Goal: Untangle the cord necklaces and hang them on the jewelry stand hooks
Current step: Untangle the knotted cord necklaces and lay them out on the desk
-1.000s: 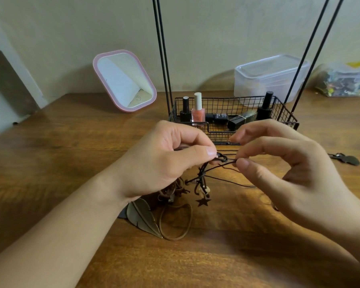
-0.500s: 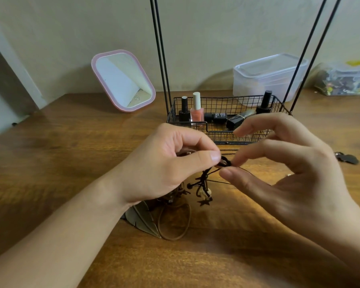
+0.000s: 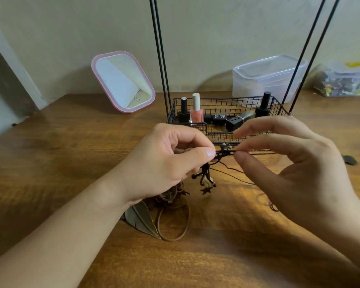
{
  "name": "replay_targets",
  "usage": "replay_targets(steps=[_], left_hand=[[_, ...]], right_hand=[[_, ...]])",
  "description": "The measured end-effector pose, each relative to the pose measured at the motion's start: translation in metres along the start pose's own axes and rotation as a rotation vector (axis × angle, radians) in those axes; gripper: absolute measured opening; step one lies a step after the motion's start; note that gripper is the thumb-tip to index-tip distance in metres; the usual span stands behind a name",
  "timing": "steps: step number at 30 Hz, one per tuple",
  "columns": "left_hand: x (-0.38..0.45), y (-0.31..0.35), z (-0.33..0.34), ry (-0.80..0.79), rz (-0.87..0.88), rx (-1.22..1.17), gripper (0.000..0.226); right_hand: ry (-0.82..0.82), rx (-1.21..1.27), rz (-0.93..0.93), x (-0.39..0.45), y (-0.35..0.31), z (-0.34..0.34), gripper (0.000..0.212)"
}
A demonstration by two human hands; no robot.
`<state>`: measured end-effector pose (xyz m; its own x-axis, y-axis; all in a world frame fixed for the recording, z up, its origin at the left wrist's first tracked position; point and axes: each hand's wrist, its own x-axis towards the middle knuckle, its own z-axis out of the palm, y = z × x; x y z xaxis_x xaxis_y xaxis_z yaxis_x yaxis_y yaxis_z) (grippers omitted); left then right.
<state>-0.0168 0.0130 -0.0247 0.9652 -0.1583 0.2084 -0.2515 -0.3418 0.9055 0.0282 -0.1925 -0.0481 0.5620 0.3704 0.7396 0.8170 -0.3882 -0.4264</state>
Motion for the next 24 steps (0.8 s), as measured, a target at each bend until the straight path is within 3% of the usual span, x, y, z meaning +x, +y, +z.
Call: replay_targets(steps=[7, 15, 19, 21, 24], left_hand=[[0.0029, -0.0053, 0.0032, 0.094, -0.024, 0.070, 0.011], [-0.0005, -0.0007, 0.0046, -0.026, 0.051, 0.091, 0.018], [0.0001, -0.0002, 0.0053, -0.005, 0.090, 0.059, 0.014], [0.0004, -0.0008, 0.0048, 0.008, 0.111, 0.082, 0.014], [-0.0006, -0.0008, 0.0044, 0.005, 0.119, 0.104, 0.013]], right_hand=[[-0.067, 0.218, -0.060, -0.0003, 0.0018, 0.0002, 0.002], [-0.114, 0.452, 0.075, -0.0030, 0.0063, 0.0013, 0.004], [-0.124, 0.396, 0.161, -0.0030, 0.0096, -0.0001, 0.021], [-0.097, 0.389, 0.105, -0.0037, 0.0086, -0.0032, 0.029], [-0.046, 0.317, 0.016, -0.0046, 0.0042, -0.0068, 0.024]])
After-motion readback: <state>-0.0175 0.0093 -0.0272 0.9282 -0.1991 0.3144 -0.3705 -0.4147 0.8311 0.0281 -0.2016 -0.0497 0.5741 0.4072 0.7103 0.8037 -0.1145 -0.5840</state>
